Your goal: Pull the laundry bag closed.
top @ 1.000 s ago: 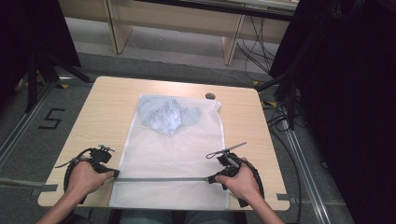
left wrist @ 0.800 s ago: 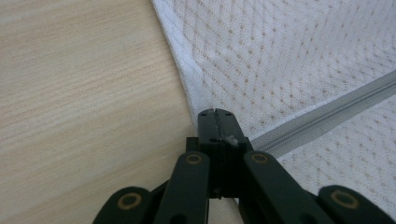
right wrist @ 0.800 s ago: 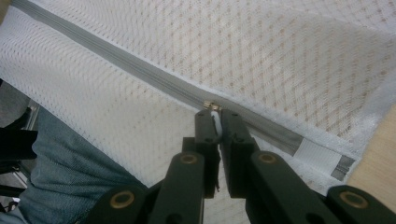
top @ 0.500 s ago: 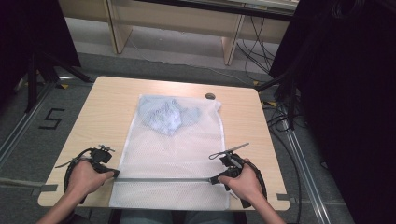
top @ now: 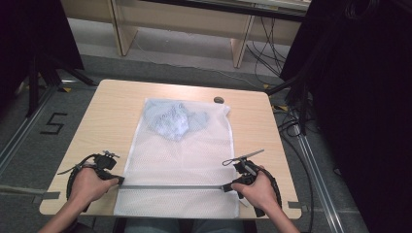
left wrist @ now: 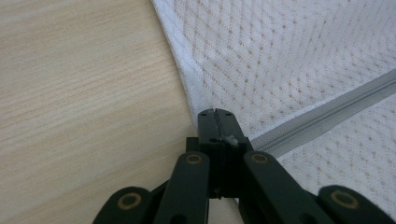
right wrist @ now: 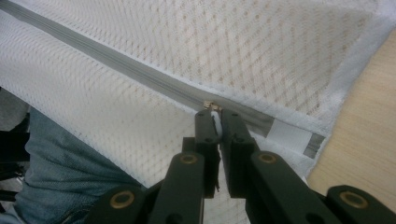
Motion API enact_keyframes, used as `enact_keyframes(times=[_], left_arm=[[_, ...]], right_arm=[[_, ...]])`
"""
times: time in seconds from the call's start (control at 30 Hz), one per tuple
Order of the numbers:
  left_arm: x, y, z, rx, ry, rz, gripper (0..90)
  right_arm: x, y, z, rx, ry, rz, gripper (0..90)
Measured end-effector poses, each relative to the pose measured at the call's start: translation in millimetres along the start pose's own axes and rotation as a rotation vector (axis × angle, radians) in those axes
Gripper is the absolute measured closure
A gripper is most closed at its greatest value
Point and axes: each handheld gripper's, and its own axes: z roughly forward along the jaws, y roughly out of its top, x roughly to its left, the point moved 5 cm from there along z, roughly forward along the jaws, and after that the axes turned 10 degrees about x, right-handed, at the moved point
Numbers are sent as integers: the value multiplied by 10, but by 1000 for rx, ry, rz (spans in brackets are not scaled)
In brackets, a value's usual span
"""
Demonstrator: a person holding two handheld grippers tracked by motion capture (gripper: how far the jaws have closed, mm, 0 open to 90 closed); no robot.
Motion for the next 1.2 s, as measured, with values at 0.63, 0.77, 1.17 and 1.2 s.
enact_keyframes(times=[0.63, 0.77, 1.17, 1.2], left_arm=[[-6, 3, 4, -5, -3, -3, 899], [-7, 3, 5, -6, -4, -3, 899], [34, 7, -6, 5, 16, 56, 899], [-2, -5, -2, 5, 2, 9, 899]], right_arm=[[-160, -129, -34, 48, 30, 133, 869], [-252, -147, -27, 39, 3, 106, 869], [-295, -193, -32, 67, 18, 125, 869], [-297, -192, -30, 67, 21, 125, 868]])
